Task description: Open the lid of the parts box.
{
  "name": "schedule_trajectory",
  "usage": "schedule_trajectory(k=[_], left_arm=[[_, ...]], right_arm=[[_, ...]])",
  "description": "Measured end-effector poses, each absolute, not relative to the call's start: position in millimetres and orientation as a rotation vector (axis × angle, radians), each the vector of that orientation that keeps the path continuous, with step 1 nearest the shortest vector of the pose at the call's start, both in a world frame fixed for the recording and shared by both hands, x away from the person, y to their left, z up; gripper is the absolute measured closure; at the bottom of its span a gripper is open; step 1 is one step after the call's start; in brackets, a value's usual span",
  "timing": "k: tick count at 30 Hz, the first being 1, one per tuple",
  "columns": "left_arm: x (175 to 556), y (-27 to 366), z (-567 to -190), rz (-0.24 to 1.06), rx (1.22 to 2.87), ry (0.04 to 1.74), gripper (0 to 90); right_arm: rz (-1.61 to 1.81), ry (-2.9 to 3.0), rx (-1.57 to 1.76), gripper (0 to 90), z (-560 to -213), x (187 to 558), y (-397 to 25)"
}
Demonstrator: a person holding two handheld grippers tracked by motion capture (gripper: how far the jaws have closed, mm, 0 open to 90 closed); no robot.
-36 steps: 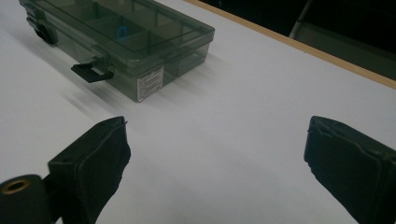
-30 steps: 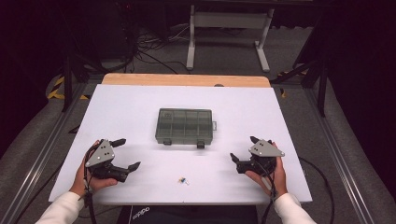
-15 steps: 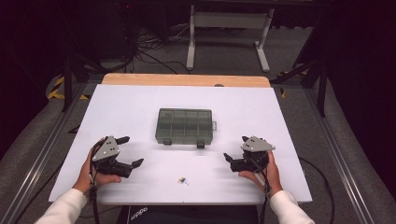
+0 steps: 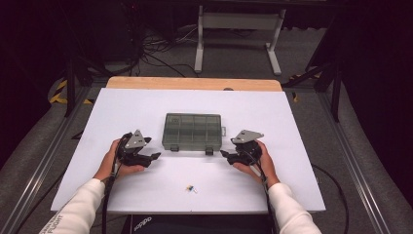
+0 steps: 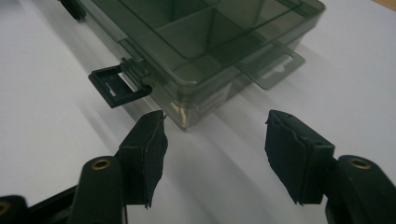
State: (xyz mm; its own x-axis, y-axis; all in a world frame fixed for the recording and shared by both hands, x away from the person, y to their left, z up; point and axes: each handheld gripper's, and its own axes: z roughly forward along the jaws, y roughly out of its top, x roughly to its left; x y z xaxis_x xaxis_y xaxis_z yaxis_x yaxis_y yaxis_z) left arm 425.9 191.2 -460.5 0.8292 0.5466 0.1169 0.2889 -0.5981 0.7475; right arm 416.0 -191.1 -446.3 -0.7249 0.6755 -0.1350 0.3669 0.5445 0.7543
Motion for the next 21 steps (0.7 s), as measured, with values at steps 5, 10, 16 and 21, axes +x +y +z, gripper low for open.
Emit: schedule_trajectory(k=[5, 10, 16, 21], left_arm=[[437, 182, -462, 0.407, 2.281, 0.625, 45.9], [441, 178, -462, 0.381, 2.287, 0.616, 49.5], [443, 173, -461, 0.369, 2.287, 0.621, 48.4], [443, 171, -462, 0.364, 2.296, 0.62, 48.2]], right_arm=[[1.003, 2.41, 0.832, 48.4, -451, 424, -179], [1.024, 2.425, 0.828, 52.6, -448, 426, -173], [1.04, 2.418, 0.843, 53.9, -447, 425, -176], [1.064, 2.42, 0.854, 53.8, -445, 423, -179]])
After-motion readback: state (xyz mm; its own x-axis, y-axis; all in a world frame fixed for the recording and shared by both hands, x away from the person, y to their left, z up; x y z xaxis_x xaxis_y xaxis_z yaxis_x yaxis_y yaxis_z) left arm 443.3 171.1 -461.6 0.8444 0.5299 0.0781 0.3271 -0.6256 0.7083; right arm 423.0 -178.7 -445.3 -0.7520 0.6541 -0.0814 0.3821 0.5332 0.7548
